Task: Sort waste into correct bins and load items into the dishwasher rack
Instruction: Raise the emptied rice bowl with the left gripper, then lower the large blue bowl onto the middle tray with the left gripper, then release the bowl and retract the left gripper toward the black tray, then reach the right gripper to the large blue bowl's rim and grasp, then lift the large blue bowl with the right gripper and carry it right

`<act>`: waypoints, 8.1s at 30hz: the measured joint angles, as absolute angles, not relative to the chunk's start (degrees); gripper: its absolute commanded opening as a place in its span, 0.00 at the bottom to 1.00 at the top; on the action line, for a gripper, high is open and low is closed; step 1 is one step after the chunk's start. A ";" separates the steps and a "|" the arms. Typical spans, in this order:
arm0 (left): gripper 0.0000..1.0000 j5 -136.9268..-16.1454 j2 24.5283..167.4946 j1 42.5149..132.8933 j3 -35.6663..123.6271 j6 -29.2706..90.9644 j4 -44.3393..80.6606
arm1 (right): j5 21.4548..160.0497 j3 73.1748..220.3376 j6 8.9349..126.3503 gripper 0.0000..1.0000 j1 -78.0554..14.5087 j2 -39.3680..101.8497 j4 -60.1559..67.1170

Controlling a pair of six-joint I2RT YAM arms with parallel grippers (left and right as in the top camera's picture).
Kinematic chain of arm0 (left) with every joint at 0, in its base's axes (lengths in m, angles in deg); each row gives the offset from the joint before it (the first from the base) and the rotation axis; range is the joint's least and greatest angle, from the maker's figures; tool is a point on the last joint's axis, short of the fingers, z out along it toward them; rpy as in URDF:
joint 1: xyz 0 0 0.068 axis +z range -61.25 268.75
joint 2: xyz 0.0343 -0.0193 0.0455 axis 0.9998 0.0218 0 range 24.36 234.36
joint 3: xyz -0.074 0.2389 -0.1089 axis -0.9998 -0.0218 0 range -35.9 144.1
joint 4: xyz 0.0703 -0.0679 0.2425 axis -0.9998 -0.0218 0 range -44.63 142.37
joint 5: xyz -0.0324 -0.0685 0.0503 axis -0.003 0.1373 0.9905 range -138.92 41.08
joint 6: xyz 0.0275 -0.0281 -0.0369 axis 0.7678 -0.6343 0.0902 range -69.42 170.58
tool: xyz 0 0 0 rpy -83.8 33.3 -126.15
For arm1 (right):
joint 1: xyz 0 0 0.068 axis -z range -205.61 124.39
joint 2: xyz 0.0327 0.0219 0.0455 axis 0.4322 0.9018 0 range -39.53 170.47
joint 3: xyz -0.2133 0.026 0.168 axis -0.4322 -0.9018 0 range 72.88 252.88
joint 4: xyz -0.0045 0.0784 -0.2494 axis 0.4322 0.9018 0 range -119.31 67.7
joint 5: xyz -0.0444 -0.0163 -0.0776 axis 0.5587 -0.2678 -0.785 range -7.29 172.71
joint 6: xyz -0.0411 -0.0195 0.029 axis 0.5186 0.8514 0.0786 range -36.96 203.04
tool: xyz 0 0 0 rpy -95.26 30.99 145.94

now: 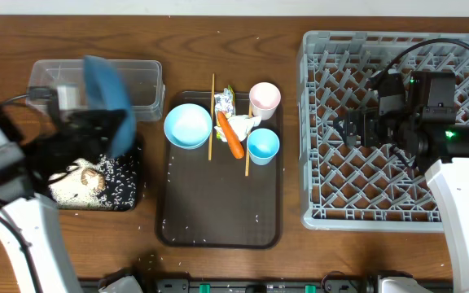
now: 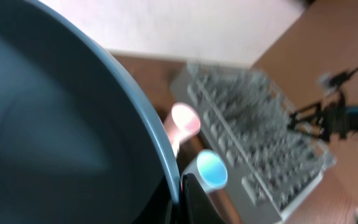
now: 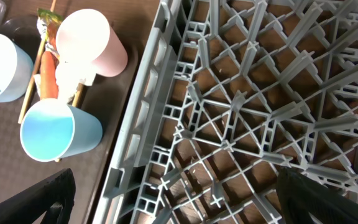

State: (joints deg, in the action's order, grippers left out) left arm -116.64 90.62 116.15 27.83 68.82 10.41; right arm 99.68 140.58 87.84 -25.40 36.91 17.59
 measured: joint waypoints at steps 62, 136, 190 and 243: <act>0.84 -59.60 117.57 45.42 28.57 46.27 -2.81 | 102.72 140.58 87.62 0.99 -25.40 36.91 12.37; 0.98 -53.02 98.60 98.84 34.82 31.10 -1.70 | 91.59 140.76 62.20 0.75 -70.73 58.55 3.08; 0.98 -53.00 98.60 98.84 34.82 31.54 -3.25 | 80.32 163.84 68.30 0.01 -70.73 67.80 21.22; 0.98 -53.00 98.60 98.84 34.82 32.41 -4.08 | 71.33 161.46 67.21 0.01 -63.74 52.32 23.84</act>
